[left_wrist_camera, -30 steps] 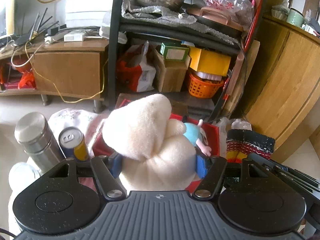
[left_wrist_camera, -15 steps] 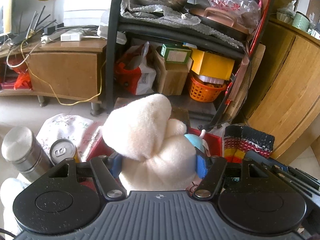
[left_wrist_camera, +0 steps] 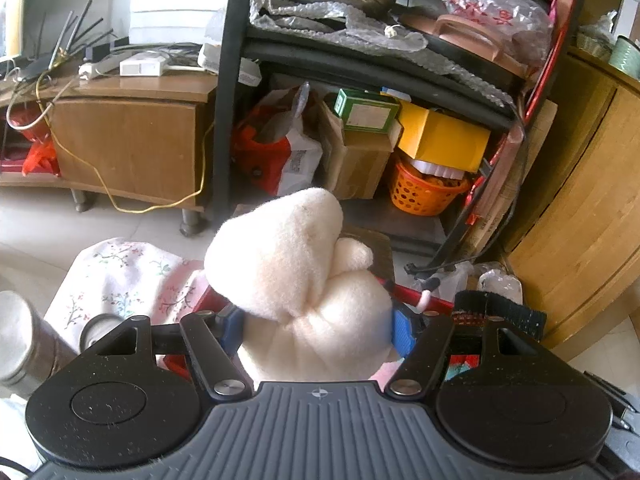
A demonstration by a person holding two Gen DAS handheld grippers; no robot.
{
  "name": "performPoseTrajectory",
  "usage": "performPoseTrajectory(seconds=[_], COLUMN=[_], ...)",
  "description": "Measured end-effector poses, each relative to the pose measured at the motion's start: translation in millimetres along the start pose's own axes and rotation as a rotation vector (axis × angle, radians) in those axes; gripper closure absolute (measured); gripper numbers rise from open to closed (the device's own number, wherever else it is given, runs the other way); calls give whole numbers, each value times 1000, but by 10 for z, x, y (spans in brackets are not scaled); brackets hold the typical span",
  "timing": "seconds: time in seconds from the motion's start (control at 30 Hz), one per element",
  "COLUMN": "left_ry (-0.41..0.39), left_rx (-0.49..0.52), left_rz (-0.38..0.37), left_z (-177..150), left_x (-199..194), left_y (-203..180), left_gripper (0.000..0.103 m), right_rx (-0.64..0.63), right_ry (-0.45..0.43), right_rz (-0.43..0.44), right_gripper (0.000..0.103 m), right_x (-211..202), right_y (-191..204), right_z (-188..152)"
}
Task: Organize soft objects
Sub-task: 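Carry the bunny and sock with both grippers over the red box, then open both grippers to drop the bunny and sock into the red box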
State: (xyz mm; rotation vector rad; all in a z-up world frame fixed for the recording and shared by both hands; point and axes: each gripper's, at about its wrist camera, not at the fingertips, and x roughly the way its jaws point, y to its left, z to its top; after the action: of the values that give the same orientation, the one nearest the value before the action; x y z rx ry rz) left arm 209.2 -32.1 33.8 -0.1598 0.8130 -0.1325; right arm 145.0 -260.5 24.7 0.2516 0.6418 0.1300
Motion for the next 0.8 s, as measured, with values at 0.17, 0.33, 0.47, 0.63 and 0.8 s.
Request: performPoseTrajectory(seconds=[0.17,0.33,0.47,0.63,0.8], left_ry=[9,33,57,60,64], left_rx=[1,4,15,4,14], left_rz=[4,9,21,28,27], left_z=[37,30,0,-1,13], left_x=[222,475,607,590,531], left_y=[50,102,128,174,150], left_gripper=[34,27,24,24,23], right_rx=[-13,-22,-8,26,25], right_ry=[19,58,77,81,83], right_rz=[-9,-20,-30,-17,-18], right_gripper=[103,103,97,94,93], right_x=[216,458,556,563,526], right_y=[-2,-35,-73,-127,-127], right_z=[-13,-67,-111,-105,-105])
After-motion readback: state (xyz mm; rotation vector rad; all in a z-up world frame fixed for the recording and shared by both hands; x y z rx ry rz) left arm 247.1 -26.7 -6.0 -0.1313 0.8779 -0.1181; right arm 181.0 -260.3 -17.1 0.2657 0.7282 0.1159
